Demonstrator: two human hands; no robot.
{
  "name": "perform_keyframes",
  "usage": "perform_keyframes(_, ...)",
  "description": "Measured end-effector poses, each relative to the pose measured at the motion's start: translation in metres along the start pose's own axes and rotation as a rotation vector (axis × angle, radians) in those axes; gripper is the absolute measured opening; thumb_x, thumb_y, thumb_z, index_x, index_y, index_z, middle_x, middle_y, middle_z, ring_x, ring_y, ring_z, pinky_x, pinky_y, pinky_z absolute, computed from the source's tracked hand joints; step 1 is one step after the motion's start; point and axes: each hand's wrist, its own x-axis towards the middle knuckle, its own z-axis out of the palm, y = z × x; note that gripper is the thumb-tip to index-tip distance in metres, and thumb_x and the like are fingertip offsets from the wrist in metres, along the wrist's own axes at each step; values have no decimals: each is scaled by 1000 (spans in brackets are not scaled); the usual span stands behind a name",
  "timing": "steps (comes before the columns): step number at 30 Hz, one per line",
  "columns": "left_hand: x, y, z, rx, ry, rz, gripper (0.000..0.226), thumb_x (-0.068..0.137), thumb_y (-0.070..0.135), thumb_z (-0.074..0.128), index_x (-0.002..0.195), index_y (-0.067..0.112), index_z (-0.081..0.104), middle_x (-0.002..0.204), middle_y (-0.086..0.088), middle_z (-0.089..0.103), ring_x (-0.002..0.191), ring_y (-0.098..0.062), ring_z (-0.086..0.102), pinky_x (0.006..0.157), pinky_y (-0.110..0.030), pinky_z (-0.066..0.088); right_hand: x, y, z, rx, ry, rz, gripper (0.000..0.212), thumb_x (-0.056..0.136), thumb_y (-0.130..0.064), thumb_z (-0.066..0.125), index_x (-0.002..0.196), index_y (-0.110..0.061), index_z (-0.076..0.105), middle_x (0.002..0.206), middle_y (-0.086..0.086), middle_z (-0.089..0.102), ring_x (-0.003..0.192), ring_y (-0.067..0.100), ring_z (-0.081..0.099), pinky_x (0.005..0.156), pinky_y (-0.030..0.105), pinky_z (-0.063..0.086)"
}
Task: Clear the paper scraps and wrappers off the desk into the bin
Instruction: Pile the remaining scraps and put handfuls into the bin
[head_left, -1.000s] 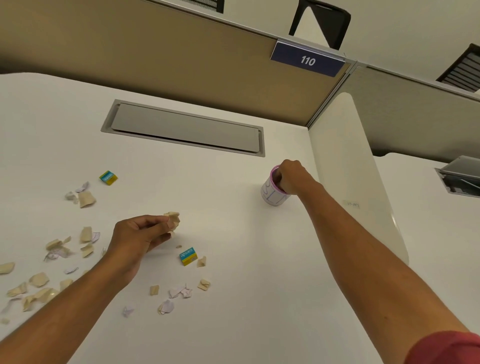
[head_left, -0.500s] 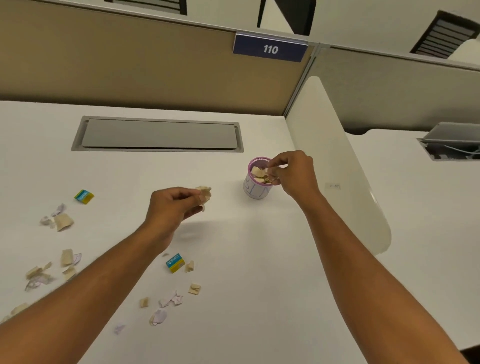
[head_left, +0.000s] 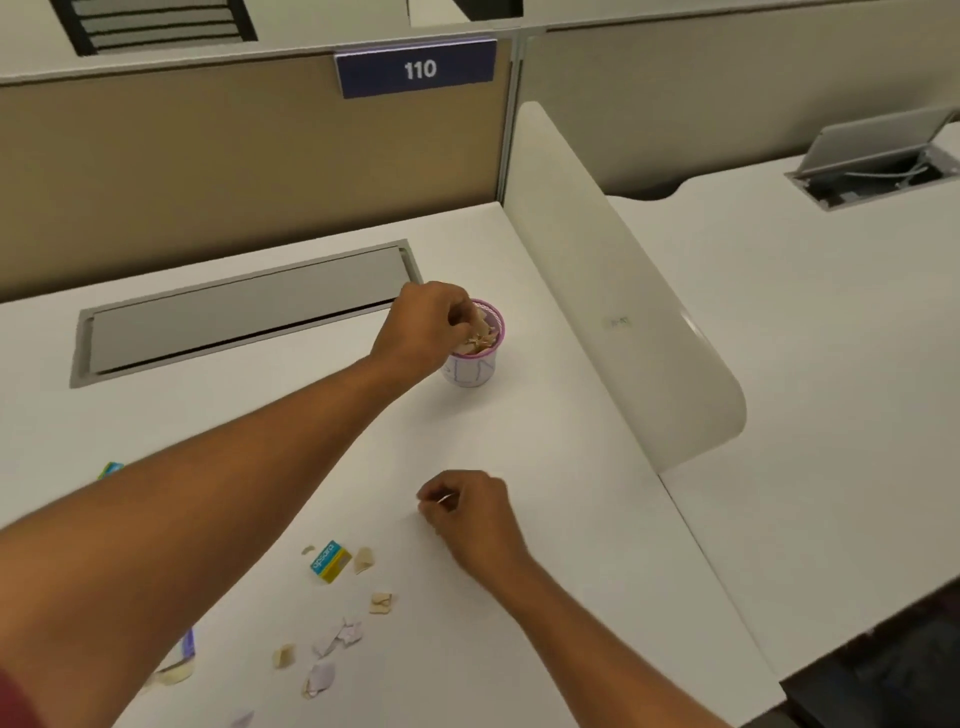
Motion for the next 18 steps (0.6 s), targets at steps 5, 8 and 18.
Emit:
perform_keyframes(5, 15, 7, 18, 315, -143, 137, 7, 94, 15, 64, 100, 12, 66, 90, -10, 69, 82, -31, 63, 65, -32, 43, -1, 7, 15, 17, -27, 12, 10, 89, -21, 71, 95, -21, 79, 92, -9, 77, 83, 7, 71, 85, 23, 60)
perform_keyframes(8, 20, 10, 24, 518, -217, 144, 13, 88, 1, 60, 92, 10, 68, 88, -13, 68, 76, -31, 60, 63, -33, 38, 1, 11, 15, 45, -16, 14, 9, 88, -21, 73, 94, -21, 80, 92, -9, 77, 83, 8, 71, 84, 21, 59)
perform_keyframes(18, 35, 16, 10, 529, -406, 160, 27, 90, 10, 65, 110, 19, 79, 105, -10, 75, 96, -32, 69, 70, -30, 44, 4, 16, 15, 44, -42, -25, 10, 89, -20, 71, 96, -21, 79, 93, -10, 76, 82, 9, 69, 79, 18, 58)
